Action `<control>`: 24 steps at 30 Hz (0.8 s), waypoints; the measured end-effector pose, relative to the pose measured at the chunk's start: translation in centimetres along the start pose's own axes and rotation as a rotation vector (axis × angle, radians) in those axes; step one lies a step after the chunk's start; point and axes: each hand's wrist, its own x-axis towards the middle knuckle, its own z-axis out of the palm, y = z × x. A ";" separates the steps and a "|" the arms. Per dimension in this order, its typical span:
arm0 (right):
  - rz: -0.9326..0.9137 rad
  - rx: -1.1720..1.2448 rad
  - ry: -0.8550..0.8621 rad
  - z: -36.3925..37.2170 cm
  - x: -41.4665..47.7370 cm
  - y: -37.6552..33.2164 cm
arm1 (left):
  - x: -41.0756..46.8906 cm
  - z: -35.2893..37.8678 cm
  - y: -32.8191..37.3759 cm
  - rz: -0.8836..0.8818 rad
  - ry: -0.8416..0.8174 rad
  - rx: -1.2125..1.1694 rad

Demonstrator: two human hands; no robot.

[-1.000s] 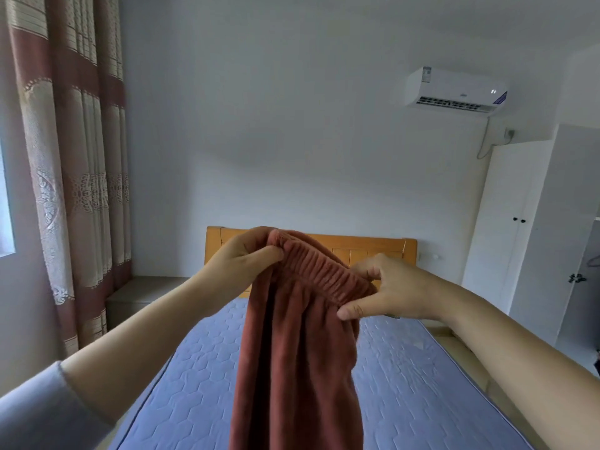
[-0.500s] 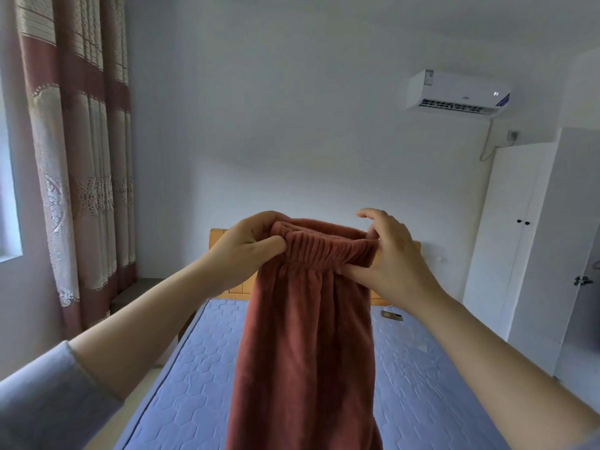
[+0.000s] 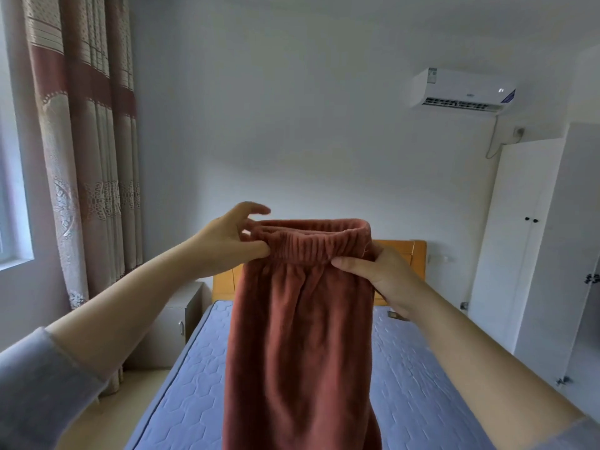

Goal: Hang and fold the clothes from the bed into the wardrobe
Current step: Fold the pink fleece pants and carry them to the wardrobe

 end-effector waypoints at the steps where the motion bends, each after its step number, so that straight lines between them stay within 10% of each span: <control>1: -0.010 -0.022 0.006 0.3 0.2 -0.2 | -0.1 -0.3 0.3 0.034 0.002 0.098; 8: -0.040 -0.083 -0.165 2.8 1.1 -1.6 | 0.7 0.5 2.2 0.139 -0.189 0.628; 14: 0.016 0.124 -0.193 3.0 0.7 -0.8 | 1.5 0.0 1.4 0.004 -0.222 0.425; 24: 0.115 -0.209 0.119 1.0 -1.8 4.7 | 3.1 2.2 -0.9 -0.015 -0.133 0.388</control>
